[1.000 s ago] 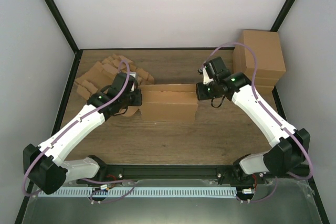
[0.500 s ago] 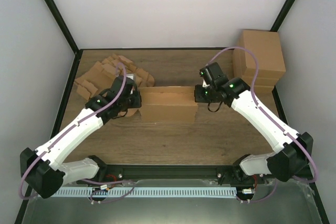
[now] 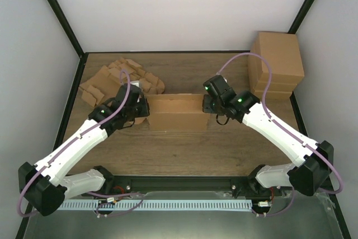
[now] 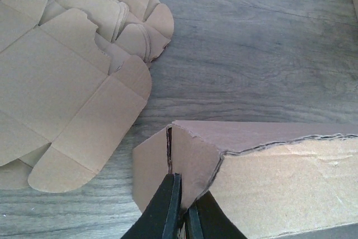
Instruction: Fold the paper box
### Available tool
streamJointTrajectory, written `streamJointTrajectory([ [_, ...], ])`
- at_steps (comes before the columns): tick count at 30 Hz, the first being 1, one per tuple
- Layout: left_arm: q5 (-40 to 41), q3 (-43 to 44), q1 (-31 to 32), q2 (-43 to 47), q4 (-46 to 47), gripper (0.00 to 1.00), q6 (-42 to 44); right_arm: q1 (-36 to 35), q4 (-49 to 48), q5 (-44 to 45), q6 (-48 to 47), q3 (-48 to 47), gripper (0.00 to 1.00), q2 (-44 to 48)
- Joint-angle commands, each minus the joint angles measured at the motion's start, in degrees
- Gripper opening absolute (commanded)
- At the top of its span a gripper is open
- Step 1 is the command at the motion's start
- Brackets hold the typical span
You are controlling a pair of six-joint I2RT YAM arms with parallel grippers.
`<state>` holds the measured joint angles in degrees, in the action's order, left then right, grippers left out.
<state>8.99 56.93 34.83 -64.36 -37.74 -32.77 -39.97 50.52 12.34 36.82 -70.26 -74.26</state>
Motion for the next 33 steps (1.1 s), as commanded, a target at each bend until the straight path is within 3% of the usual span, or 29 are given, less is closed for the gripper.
streamJointTrajectory([
  [1, 2.61, -1.38, -0.20, 1.72, 0.23, 0.04, -2.64, -0.99, 3.25, 6.14, 2.08, 0.34, 0.01, -0.94],
  [19, 2.73, -1.30, -0.20, 1.08, 0.31, 0.04, -1.84, -0.99, 4.52, 8.37, -2.87, -1.83, 0.01, -1.86],
  [33, 2.27, -1.56, -0.20, 1.25, 0.31, 0.04, -1.91, -1.16, 2.73, 6.29, -0.02, 1.58, 0.01, -0.49],
])
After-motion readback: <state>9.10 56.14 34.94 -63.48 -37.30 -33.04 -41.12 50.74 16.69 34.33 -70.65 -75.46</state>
